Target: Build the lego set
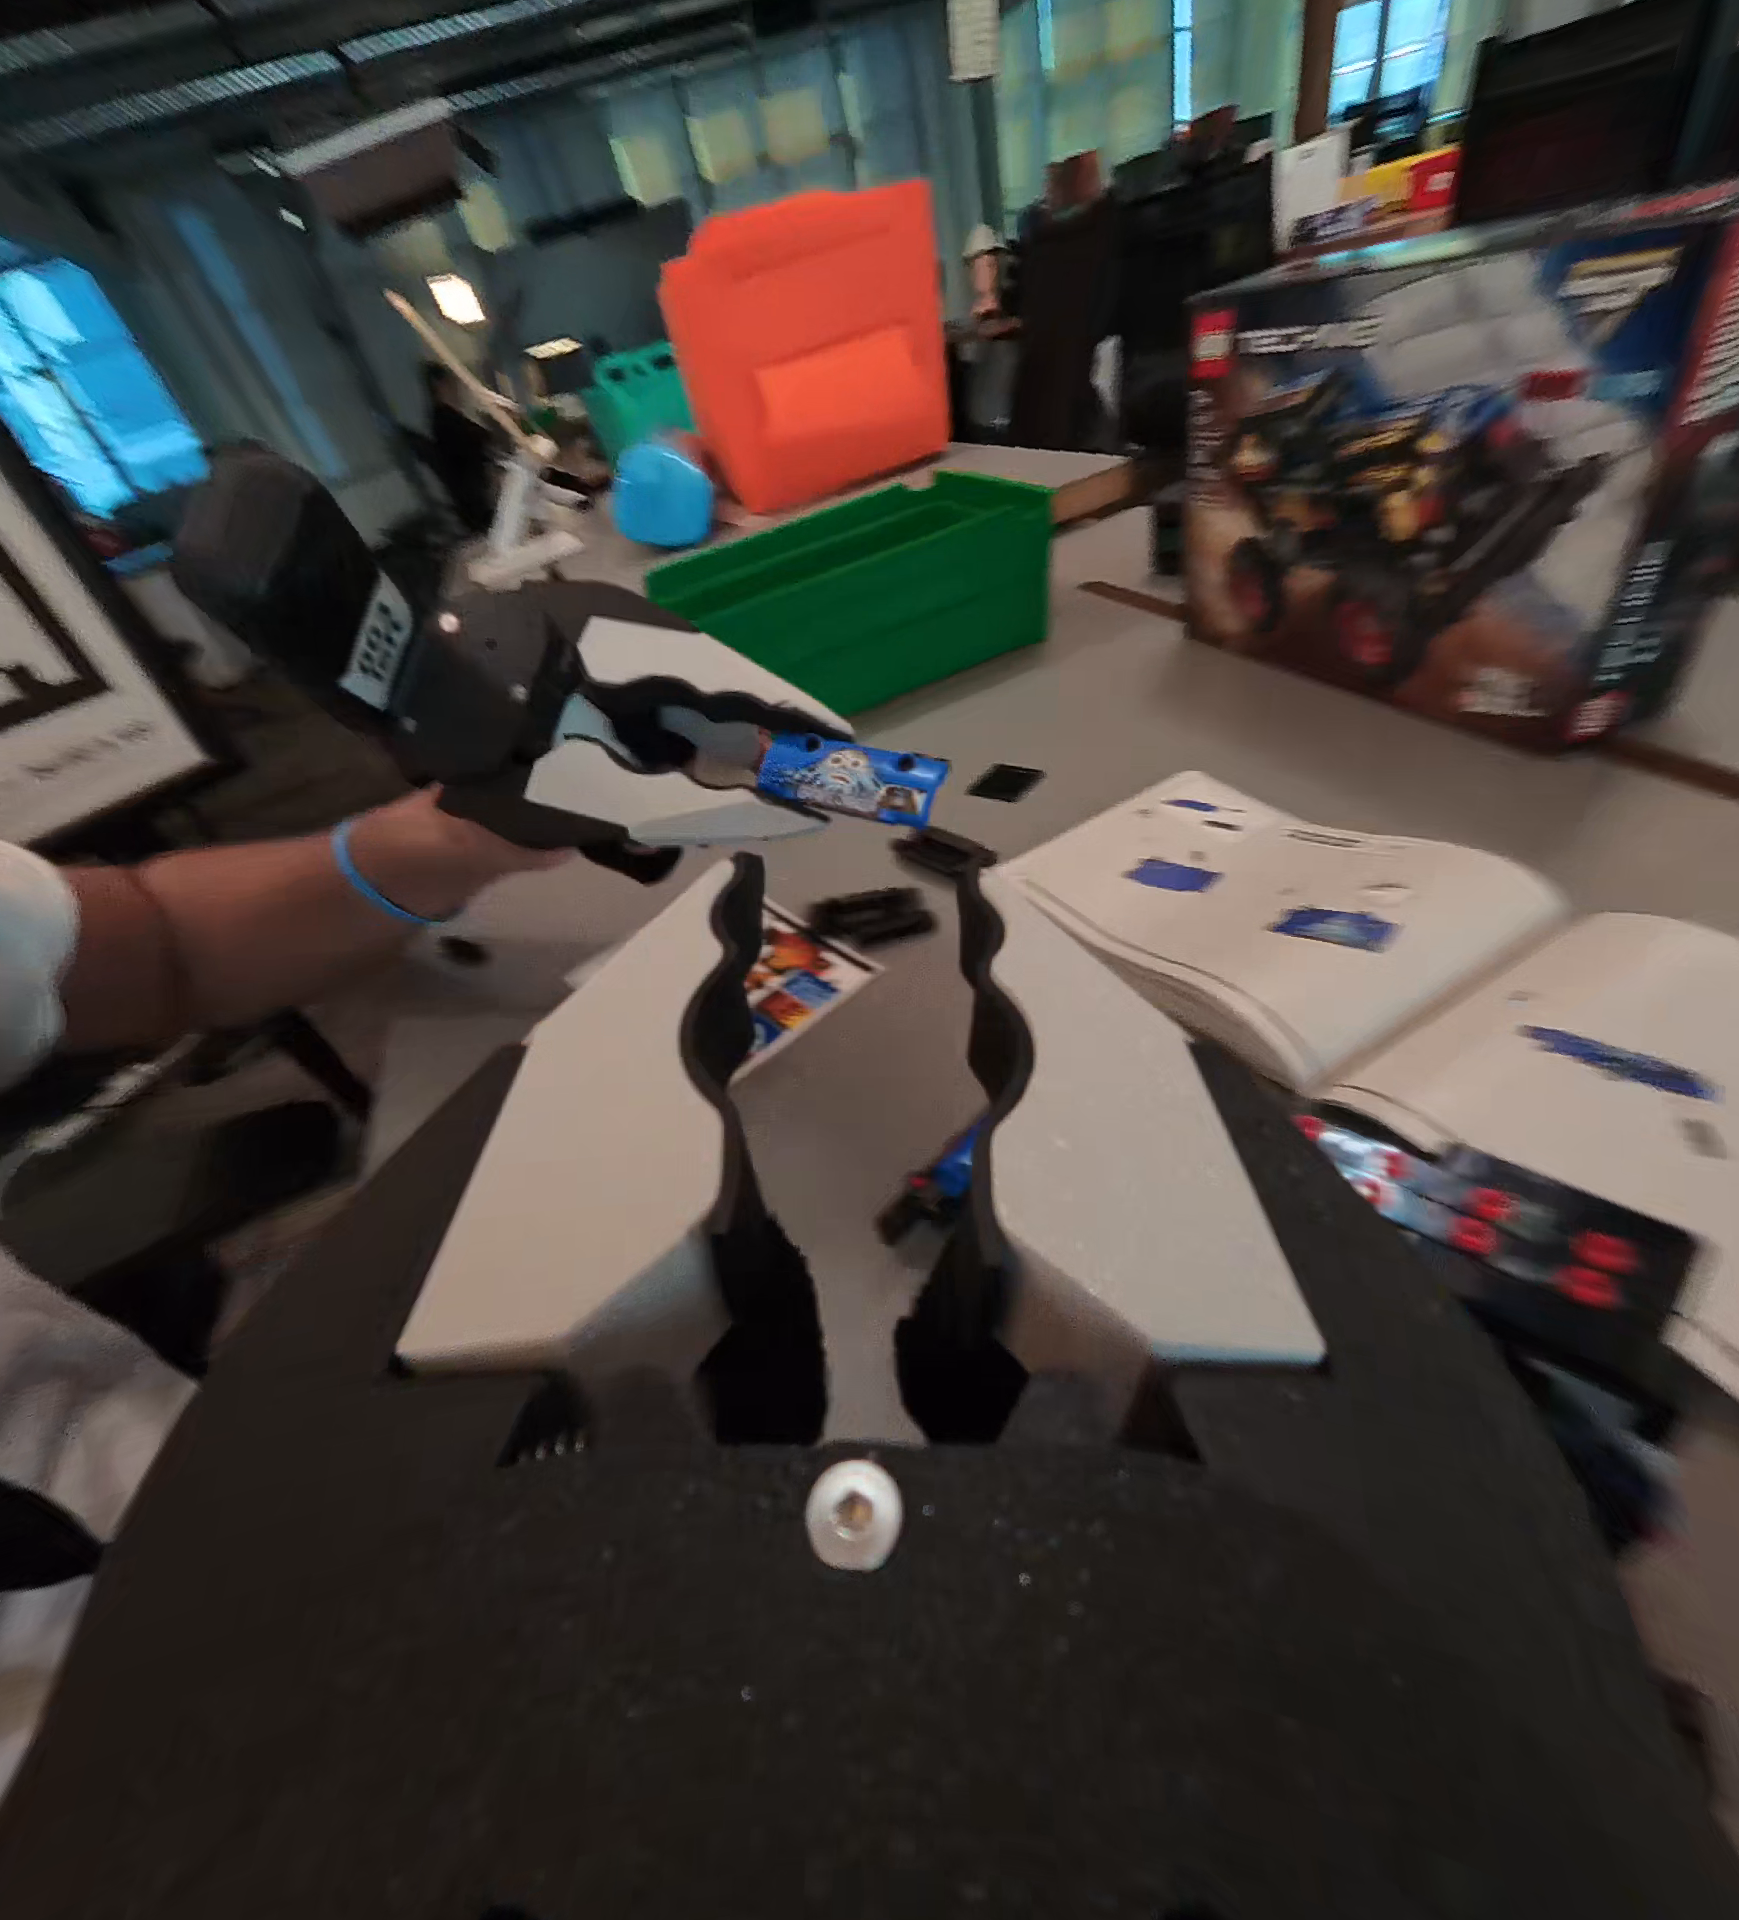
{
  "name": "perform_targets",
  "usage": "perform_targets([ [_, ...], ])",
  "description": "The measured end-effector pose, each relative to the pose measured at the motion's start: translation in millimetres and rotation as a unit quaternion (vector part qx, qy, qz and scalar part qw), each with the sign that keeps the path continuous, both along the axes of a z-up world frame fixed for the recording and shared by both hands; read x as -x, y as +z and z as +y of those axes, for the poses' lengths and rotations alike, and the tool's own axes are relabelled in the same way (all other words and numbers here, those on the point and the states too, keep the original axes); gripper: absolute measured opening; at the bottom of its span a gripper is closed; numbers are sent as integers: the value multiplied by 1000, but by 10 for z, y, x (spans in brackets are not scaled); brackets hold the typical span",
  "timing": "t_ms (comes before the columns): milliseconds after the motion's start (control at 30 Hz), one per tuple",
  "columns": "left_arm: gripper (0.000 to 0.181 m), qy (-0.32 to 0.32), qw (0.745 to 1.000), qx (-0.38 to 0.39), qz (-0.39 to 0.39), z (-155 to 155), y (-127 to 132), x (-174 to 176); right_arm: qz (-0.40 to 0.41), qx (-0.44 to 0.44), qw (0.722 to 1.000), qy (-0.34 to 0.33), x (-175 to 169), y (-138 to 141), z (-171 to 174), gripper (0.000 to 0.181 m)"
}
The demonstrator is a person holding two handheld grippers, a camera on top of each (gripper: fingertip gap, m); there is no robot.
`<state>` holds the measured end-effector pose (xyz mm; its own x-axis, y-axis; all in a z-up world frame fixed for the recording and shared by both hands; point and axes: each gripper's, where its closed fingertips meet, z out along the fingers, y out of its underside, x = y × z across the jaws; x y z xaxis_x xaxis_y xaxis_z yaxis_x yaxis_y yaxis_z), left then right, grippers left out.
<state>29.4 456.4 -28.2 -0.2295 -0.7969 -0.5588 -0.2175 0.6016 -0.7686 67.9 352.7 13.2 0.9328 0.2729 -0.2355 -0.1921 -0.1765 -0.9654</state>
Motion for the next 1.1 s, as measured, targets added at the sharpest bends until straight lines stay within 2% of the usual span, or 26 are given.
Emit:
perform_targets([
  [33, 25, 2, 1000, -9, 18, 90, -59, -85, -22, 6, 999, -27, -140, -6, -16, 36],
  [167, 25, 8, 997, -15, 78, 307, -283, -305, -24, 13, 996, -83, -552, -37, -66, 30],
  [267, 25, 9, 997, -23, 79, 403, -372, -398, -16, 37, 995, -94, -706, -187, -49, 30],
  [433, 25, -5, 996, -30, 85, 498, -516, -475, -22, 61, 995, -78, -680, -379, 7, 26],
  [600, 25, -9, 997, -23, 72, 538, -554, -507, -43, 68, 994, -80, -661, -452, 37, 24],
  [833, 25, -72, 997, -14, 16, 346, -540, -490, -122, 83, 979, -143, -844, -445, -4, 28],
  [1100, 25, -60, 998, -1, 25, 398, -641, -460, -154, 90, 971, -158, -869, -413, -31, 28],
])
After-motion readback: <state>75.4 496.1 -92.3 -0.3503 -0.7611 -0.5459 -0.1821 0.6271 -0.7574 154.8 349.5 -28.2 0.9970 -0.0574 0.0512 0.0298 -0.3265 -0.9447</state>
